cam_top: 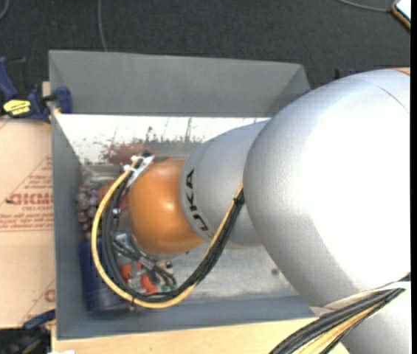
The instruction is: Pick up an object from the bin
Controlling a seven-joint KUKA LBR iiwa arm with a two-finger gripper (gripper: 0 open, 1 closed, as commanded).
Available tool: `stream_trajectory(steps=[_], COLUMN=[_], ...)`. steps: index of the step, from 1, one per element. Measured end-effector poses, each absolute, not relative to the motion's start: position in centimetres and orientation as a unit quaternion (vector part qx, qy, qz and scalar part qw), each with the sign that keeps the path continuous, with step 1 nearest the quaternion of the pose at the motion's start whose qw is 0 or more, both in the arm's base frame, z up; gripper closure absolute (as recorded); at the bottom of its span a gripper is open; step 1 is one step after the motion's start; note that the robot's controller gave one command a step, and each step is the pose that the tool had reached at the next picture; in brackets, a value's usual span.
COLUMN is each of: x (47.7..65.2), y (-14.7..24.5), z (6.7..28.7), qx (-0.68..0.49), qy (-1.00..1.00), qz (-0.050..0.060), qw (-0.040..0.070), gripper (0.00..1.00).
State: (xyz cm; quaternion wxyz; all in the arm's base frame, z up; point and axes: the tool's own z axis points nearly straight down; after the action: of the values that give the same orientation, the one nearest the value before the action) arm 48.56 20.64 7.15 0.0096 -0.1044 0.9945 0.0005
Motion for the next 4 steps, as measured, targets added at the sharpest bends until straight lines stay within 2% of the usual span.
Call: stream_trajectory(steps=[1, 2, 3, 4], x=[50.7, 50.5, 48.2, 48.5], y=[23.0, 22.9, 18.4, 18.6], z=[7.2, 7.4, 7.6, 10.1], qx=[-0.247, -0.240, -0.374, -0.357], qy=[0.969, 0.971, 0.928, 0.934], qz=[-0.008, -0.007, -0.008, -0.008], qw=[0.008, 0.007, 0.007, 0.001], gripper=[0.00, 0.00, 0.00, 0.00])
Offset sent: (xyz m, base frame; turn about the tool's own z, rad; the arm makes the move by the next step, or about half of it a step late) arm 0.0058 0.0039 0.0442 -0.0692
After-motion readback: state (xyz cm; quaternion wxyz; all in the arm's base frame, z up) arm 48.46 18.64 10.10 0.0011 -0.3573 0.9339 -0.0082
